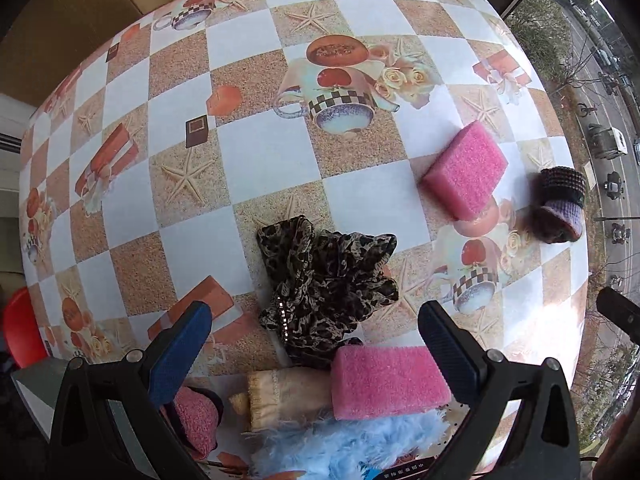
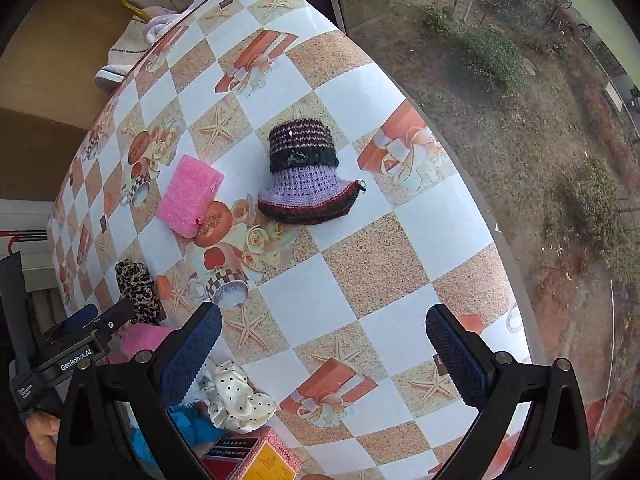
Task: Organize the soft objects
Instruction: 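Grasp the purple knit hat with the right tool while the left tool grasps the leopard-print scrunchie, then carry the purple hat with the right tool while the left tool carries the scrunchie over the white box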
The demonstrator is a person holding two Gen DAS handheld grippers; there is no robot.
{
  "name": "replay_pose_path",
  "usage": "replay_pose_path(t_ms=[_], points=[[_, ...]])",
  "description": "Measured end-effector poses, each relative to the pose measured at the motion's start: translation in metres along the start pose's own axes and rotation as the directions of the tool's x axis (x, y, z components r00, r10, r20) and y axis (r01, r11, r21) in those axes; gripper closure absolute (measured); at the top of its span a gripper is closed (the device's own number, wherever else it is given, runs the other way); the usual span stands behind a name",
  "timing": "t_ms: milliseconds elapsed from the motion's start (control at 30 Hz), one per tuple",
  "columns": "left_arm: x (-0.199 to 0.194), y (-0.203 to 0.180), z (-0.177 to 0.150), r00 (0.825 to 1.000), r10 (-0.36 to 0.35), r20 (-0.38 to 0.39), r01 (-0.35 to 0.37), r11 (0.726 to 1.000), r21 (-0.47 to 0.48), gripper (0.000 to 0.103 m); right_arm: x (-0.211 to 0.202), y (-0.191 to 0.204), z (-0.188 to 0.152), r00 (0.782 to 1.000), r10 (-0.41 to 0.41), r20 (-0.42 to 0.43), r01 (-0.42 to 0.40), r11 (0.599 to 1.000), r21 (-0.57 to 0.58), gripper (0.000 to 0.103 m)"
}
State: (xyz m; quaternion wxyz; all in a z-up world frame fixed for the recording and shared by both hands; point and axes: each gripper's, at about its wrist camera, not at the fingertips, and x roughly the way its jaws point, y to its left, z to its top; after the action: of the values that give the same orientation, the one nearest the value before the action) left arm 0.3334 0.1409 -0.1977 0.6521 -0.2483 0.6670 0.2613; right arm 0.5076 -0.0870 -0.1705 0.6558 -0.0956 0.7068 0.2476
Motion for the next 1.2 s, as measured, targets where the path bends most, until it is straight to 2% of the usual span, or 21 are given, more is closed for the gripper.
replay_pose_path(t_ms=[100,167,367,467,500,533,633,667,700,800,900,933,1033,1200], points=[[0.015,-0.001,0.006,1.0,0.018,-0.021,-0.018,1.0,0.003,0.002,0.017,0.01,0.023,0.999,-0.051,0.02,0.052,0.997,-0.051,0.0],[0.024,-0.002,0.008,0.999,0.02,-0.039,-0.019,1.0,0.011,0.008,0.028,0.016,0.035,0.997,-0.077,0.028,0.079,0.993,-0.085,0.0],[0.048,0.0,0.014,0.996,0.023,-0.092,-0.022,1.0,0.015,0.018,0.062,0.024,0.061,0.998,-0.061,0.01,0.062,0.991,-0.115,0.0],[0.051,-0.001,0.016,0.996,0.018,-0.091,-0.015,0.999,0.032,0.021,0.073,0.024,0.066,0.999,-0.051,-0.004,0.05,0.991,-0.124,0.0],[0.051,-0.003,0.017,0.996,0.004,-0.094,0.0,0.999,0.043,0.025,0.076,0.024,0.067,0.999,-0.053,-0.006,0.052,0.991,-0.127,0.0],[0.051,-0.005,0.018,0.995,-0.01,-0.096,0.015,0.999,0.047,0.033,0.077,0.023,0.068,0.998,-0.066,-0.008,0.064,0.99,-0.129,0.001],[0.045,-0.01,0.018,0.996,-0.01,-0.085,0.016,0.997,0.082,0.064,0.07,0.021,0.069,0.996,-0.09,0.016,0.092,0.987,-0.13,0.018],[0.045,-0.01,0.018,0.996,-0.004,-0.086,0.012,0.996,0.092,0.066,0.067,0.02,0.069,0.996,-0.084,0.02,0.086,0.986,-0.142,0.03],[0.044,-0.009,0.018,0.997,0.0,-0.08,0.008,0.996,0.094,0.067,0.064,0.021,0.069,0.997,-0.077,0.023,0.08,0.984,-0.159,0.04],[0.033,-0.003,0.017,0.999,-0.014,-0.041,0.017,0.998,0.058,0.069,0.058,0.023,0.069,0.999,-0.041,0.021,0.044,0.985,-0.169,0.049],[0.008,-0.002,0.021,1.0,-0.004,0.014,0.004,0.999,0.039,0.07,0.048,0.017,0.065,1.0,0.01,0.03,-0.006,0.992,-0.13,0.049],[-0.001,-0.002,0.02,0.999,0.008,0.041,-0.009,0.999,0.042,0.075,0.045,0.015,0.063,0.999,0.025,0.031,-0.021,0.992,-0.123,0.049],[-0.03,-0.003,0.017,0.994,0.029,0.103,-0.034,0.998,0.046,0.075,0.032,0.015,0.053,0.998,0.052,0.041,-0.047,0.991,-0.124,0.049],[-0.056,-0.009,-0.001,0.985,0.01,0.174,-0.017,0.999,0.042,0.075,0.008,0.006,0.032,0.995,0.081,0.059,-0.074,0.991,-0.113,0.049]])
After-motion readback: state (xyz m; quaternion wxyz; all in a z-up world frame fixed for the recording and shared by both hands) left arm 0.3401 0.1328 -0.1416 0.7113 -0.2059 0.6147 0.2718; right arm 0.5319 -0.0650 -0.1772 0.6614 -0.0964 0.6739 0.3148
